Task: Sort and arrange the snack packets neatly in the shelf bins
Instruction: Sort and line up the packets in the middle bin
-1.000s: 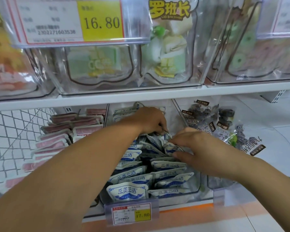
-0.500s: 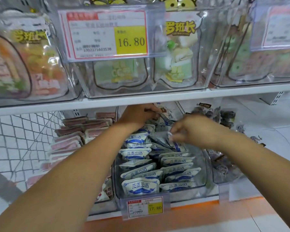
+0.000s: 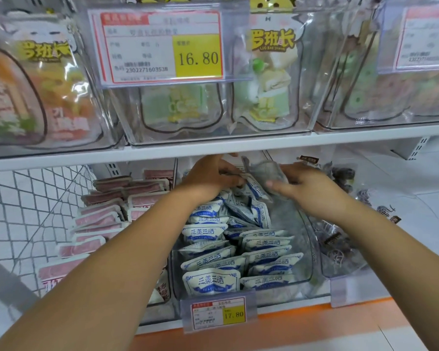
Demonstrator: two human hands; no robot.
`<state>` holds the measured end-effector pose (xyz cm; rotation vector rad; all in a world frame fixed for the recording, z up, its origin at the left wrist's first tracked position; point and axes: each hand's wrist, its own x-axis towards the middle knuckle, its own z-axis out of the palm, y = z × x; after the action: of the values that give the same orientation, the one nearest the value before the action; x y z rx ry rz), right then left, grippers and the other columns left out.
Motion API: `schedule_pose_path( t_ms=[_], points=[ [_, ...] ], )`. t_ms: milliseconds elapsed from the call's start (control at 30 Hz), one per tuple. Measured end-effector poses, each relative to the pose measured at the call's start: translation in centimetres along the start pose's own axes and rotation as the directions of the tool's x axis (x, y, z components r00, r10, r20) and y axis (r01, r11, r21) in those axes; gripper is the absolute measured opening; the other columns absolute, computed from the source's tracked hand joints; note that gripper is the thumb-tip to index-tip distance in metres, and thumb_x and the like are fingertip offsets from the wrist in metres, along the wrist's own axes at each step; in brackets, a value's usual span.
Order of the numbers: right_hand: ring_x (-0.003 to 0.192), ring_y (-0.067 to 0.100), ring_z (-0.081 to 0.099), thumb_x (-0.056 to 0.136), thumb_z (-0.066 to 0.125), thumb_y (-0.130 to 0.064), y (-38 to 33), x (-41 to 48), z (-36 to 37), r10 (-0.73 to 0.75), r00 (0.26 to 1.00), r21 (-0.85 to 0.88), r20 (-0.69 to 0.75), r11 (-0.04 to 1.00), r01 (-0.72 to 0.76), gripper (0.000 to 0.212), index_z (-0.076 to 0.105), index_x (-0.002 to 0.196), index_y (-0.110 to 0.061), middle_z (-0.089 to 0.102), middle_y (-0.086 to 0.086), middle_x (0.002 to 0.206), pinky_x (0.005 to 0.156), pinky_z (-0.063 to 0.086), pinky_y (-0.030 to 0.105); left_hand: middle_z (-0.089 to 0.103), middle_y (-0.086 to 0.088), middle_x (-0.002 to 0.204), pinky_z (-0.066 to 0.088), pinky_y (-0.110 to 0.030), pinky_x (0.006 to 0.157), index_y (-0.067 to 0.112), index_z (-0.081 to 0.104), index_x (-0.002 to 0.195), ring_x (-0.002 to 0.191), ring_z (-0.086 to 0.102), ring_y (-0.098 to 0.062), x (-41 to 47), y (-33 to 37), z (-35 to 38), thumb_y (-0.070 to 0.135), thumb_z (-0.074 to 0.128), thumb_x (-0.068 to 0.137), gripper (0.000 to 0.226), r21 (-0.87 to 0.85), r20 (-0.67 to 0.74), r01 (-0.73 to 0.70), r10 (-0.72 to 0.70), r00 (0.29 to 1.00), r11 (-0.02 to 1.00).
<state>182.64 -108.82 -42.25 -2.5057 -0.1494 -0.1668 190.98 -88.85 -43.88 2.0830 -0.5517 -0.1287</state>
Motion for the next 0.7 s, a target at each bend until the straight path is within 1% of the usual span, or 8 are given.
schedule_pose_path(
  t_ms=[67, 167, 267, 400, 467, 533, 633, 700],
  points=[
    [0.075, 0.02, 0.058, 0.093, 0.055, -0.042, 0.1, -0.2, -0.2, 0.056, 0.997, 0.112, -0.048, 0.992, -0.05, 0.029, 0.059, 0.092, -0.014, 0.062, 0.003, 0.08, 0.065, 0.04, 0.03, 0.069, 0.01, 0.098, 0.045, -0.018, 0.08, 0.023, 0.061, 0.111, 0.09, 0.062, -0.002, 0.1, 0.0, -0.1, 0.025, 0.074, 0.082, 0.032, 0.029, -0.034, -0.007, 0.008, 0.999, 1.0],
    [0.067, 0.01, 0.055, 0.094, 0.056, -0.039, -0.1, -0.6, -0.6, 0.125, 0.982, 0.255, -0.139, 0.963, -0.086, 0.017, 0.06, 0.092, -0.023, 0.061, -0.005, 0.076, 0.058, 0.038, 0.024, 0.065, 0.019, 0.088, 0.039, -0.006, 0.069, 0.026, 0.068, 0.096, 0.08, 0.055, 0.011, 0.1, 0.2, 0.0, 0.025, 0.068, 0.087, 0.009, 0.098, -0.064, -0.042, 0.049, 0.997, 0.994],
    [0.069, 0.011, 0.056, 0.093, 0.058, -0.037, 0.4, -0.6, -1.0, 0.164, 0.962, 0.289, -0.218, 0.953, -0.097, 0.023, 0.059, 0.109, -0.02, 0.062, -0.004, 0.081, 0.057, 0.04, 0.015, 0.066, 0.016, 0.089, 0.037, -0.003, 0.065, 0.022, 0.07, 0.099, 0.08, 0.056, 0.008, 0.0, 0.2, 0.1, 0.028, 0.066, 0.089, 0.013, 0.08, -0.182, -0.039, 0.053, 0.982, 0.996],
    [0.052, 0.001, 0.046, 0.091, 0.063, -0.026, 0.8, -1.0, -1.1, 0.162, 0.949, 0.343, -0.269, 0.937, -0.063, 0.044, 0.044, 0.13, -0.026, 0.056, -0.009, 0.072, 0.045, 0.035, 0.007, 0.067, 0.003, 0.101, 0.048, -0.025, 0.076, 0.015, 0.065, 0.107, 0.089, 0.062, -0.015, -0.2, 0.6, -0.5, 0.04, 0.056, 0.093, 0.029, 0.09, -0.357, 0.084, -0.047, 0.933, 0.992],
    [0.043, 0.002, 0.043, 0.09, 0.063, -0.022, 0.7, -1.2, -1.2, 0.164, 0.955, 0.374, -0.249, 0.925, -0.061, 0.044, 0.045, 0.129, -0.03, 0.062, -0.009, 0.071, 0.043, 0.037, 0.012, 0.067, -0.008, 0.098, 0.05, -0.032, 0.079, 0.008, 0.063, 0.103, 0.087, 0.062, -0.022, -0.6, 1.1, -0.8, 0.037, 0.048, 0.099, 0.033, 0.169, -0.402, 0.133, -0.055, 0.914, 0.977],
    [0.041, 0.001, 0.042, 0.091, 0.06, -0.017, 0.5, -1.4, -1.2, 0.117, 0.968, 0.378, -0.224, 0.926, -0.025, 0.025, 0.061, 0.112, -0.03, 0.068, -0.011, 0.08, 0.046, 0.038, 0.013, 0.066, -0.016, 0.087, 0.047, -0.03, 0.066, 0.003, 0.062, 0.094, 0.073, 0.061, -0.021, -1.4, 1.8, -0.9, 0.031, 0.046, 0.1, 0.033, 0.192, -0.404, 0.114, -0.027, 0.915, 0.975],
    [0.068, 0.004, 0.058, 0.091, 0.053, -0.014, 0.1, -1.8, -1.3, 0.108, 0.983, 0.417, -0.148, 0.908, -0.037, 0.028, 0.07, 0.099, -0.034, 0.07, -0.003, 0.099, 0.064, 0.045, 0.017, 0.066, -0.002, 0.075, 0.041, -0.016, 0.049, 0.015, 0.061, 0.083, 0.055, 0.059, -0.005, -3.0, 2.7, -0.2, 0.032, 0.049, 0.099, 0.027, 0.159, -0.321, 0.115, -0.059, 0.945, 0.981],
    [0.072, 0.006, 0.06, 0.091, 0.047, -0.004, -0.1, -2.2, -1.6, 0.114, 0.993, 0.521, -0.025, 0.849, -0.085, 0.04, 0.069, 0.11, -0.031, 0.071, -0.002, 0.102, 0.067, 0.043, 0.015, 0.069, 0.007, 0.085, 0.047, -0.017, 0.059, 0.024, 0.057, 0.092, 0.064, 0.062, 0.002, -3.7, 2.7, 0.6, 0.029, 0.054, 0.097, 0.007, 0.012, -0.301, 0.043, -0.037, 0.953, 0.999]
  ],
)
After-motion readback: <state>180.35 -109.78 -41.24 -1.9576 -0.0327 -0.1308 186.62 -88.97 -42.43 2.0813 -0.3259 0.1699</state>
